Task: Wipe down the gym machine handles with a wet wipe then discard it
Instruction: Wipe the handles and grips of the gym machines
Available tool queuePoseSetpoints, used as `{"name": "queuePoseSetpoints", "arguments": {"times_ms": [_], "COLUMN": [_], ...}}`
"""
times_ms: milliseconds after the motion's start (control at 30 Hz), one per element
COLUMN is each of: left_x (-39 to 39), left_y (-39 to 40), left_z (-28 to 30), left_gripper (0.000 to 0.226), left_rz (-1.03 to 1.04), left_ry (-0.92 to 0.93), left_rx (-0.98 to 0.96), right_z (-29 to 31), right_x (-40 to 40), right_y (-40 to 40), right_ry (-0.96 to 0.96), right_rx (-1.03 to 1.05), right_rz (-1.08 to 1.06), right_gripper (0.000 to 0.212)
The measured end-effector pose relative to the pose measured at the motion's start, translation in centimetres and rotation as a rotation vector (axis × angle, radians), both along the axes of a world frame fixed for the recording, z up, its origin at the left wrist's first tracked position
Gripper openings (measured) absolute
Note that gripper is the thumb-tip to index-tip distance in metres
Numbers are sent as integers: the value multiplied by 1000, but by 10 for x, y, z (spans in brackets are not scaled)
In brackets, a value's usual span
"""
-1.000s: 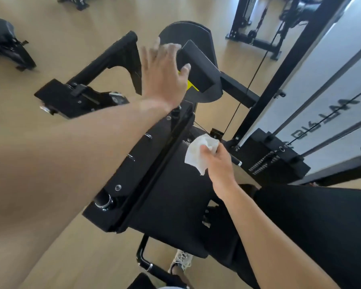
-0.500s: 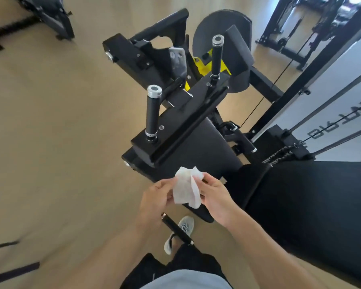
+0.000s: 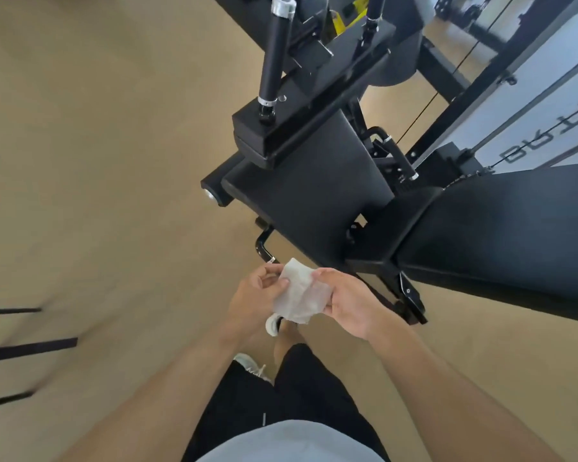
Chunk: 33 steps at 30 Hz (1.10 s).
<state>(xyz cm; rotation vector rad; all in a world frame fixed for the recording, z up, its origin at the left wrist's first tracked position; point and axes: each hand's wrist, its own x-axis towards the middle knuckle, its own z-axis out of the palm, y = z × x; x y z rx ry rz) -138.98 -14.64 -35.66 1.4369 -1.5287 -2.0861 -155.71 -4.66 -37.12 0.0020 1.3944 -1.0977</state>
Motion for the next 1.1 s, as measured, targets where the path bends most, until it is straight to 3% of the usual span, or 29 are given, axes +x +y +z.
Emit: {"name": "queuePoseSetpoints", "arguments": {"times_ms": [133, 233, 367, 467, 533, 600, 767, 900, 967, 1100], "left_x": [3, 0, -9, -13, -17, -21, -29, -38, -44, -52], "left_y": [9, 8, -1, -11, -17, -23, -55, -78, -85, -97], "left_z": [-18, -38, -76, -115, -136, -153, -187, -203, -207, -214], "left_gripper": [16, 11, 16, 35, 47, 55, 82, 87, 88, 84], "left_rz": [-108, -170, -94, -134, -232, -339, -842, -1108, -1204, -1341], "left_ry": [-6, -69, -264, -402, -449, -496, -684, -848, -906, -992], "left_rx": [25, 18, -69, -111, -155, -258, -722, -852, -895, -999], "right_z": [-12, -24, -56, -90, -112, -136, -191, -223, -239, -259], "right_x": [-3, -4, -9, -19, -26, -28, 1, 17, 12, 17], "right_y": [18, 19, 8, -9, -21, -36, -59, -62, -74, -107], "right_ry": [-81, -41, 135, 411, 597, 665, 584, 691, 661, 814], "right_rx": [-56, 53, 208, 247, 261, 232, 89, 29, 43, 93], "right_rz": [101, 144, 129, -18, -53, -14, 345, 225, 251, 674], "right_gripper": [63, 53, 19, 10, 11, 13, 26, 19, 38, 36]}}
